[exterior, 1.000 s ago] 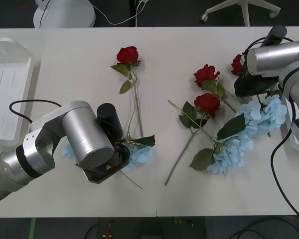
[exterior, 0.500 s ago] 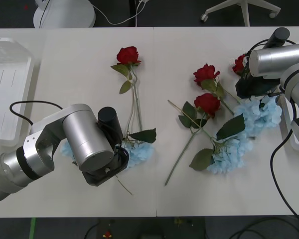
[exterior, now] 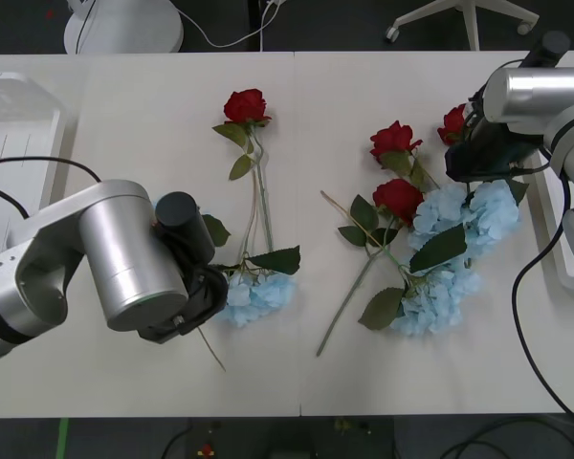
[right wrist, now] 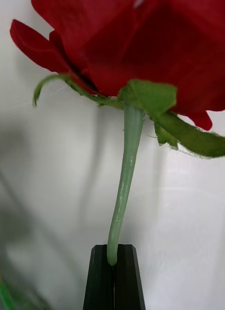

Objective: Put the red flowers into the right box and the blue flowers into the left box

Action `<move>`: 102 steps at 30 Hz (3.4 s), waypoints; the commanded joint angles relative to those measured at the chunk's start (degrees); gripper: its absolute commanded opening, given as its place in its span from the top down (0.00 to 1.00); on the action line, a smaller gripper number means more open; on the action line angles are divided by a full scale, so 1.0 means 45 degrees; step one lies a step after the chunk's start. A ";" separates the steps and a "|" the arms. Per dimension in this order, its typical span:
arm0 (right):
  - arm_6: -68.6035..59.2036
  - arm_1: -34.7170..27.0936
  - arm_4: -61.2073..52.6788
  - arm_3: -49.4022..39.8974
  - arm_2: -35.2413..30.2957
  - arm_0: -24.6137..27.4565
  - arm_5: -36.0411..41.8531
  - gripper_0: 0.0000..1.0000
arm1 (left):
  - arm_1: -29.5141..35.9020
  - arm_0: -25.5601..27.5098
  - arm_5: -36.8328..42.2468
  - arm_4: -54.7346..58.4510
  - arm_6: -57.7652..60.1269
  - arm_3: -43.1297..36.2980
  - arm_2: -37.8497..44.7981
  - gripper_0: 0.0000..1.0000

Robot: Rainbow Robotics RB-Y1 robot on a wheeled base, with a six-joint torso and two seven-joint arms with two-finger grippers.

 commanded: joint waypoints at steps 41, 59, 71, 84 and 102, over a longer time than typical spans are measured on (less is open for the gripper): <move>0.3210 -0.6053 -0.0592 -0.2945 0.2452 0.2439 -0.2003 1.00 | 0.4338 0.1272 -0.4437 0.1603 -2.5355 1.1483 1.3976 1.00; 0.3308 -0.5565 -0.0456 -0.2945 0.2003 0.3025 -0.2628 0.26 | 0.1409 0.1038 -0.5765 -0.4979 -2.5765 1.1639 1.3507 1.00; 0.3718 -0.5682 -0.3503 -0.3824 0.0655 0.2010 0.0516 0.21 | 0.0901 0.1018 -0.5999 -0.5350 -2.5551 1.1600 1.3097 0.27; -0.6067 -0.4842 -0.7819 -0.6441 0.0773 0.1580 0.4422 0.18 | 0.0901 0.1018 -0.3753 -0.1131 -2.5804 0.8690 1.4308 0.09; -1.8215 -0.3065 -0.9811 -0.6480 0.3038 0.0916 0.1669 0.05 | 0.3108 0.1643 -0.5472 0.2247 -2.3871 0.4979 1.0343 0.09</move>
